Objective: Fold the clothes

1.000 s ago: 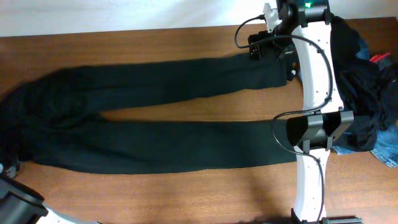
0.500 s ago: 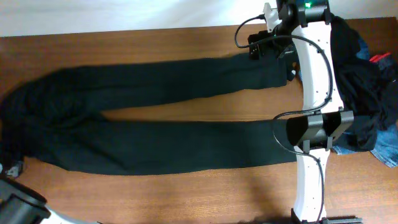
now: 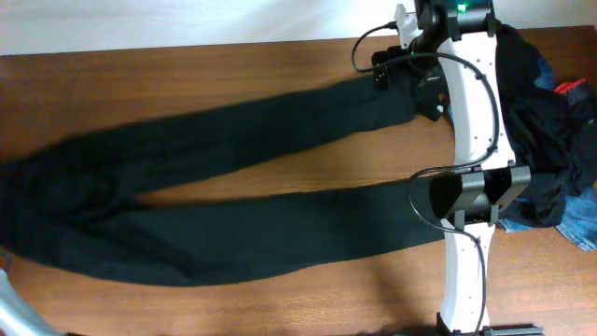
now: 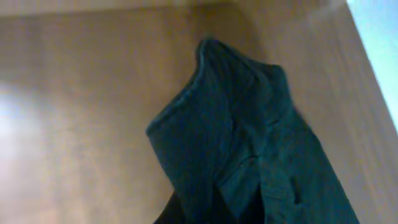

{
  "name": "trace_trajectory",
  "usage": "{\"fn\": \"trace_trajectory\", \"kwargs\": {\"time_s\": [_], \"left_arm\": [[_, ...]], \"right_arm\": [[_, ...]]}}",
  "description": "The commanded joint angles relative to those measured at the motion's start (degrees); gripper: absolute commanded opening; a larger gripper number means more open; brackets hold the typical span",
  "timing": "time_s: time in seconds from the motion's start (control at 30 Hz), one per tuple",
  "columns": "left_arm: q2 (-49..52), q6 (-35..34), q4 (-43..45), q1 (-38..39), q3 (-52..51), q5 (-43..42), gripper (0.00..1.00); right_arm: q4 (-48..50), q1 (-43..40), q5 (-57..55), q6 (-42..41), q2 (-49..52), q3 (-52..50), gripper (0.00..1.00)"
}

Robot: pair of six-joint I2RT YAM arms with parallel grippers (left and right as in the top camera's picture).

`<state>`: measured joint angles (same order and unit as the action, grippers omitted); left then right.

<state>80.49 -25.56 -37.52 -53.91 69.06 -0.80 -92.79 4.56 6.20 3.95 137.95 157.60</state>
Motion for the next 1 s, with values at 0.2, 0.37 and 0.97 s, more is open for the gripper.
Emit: {"fn": "trace_trajectory", "kwargs": {"time_s": [0.2,0.37,0.97], "left_arm": [[-3.96,1.25,-2.14,-0.17,-0.33,6.78,0.00],[-3.45,1.22,0.57,1.75,-0.33,6.62,0.00],[14.23,1.25,16.33,18.95,-0.33,17.18,0.00]], "right_arm": [[-2.21,0.42,1.36,0.33,-0.52,-0.22,0.99],[-2.93,0.42,1.38,0.33,-0.52,-0.22,0.99],[-3.74,0.42,1.36,0.33,-0.52,-0.22,0.99]]}}
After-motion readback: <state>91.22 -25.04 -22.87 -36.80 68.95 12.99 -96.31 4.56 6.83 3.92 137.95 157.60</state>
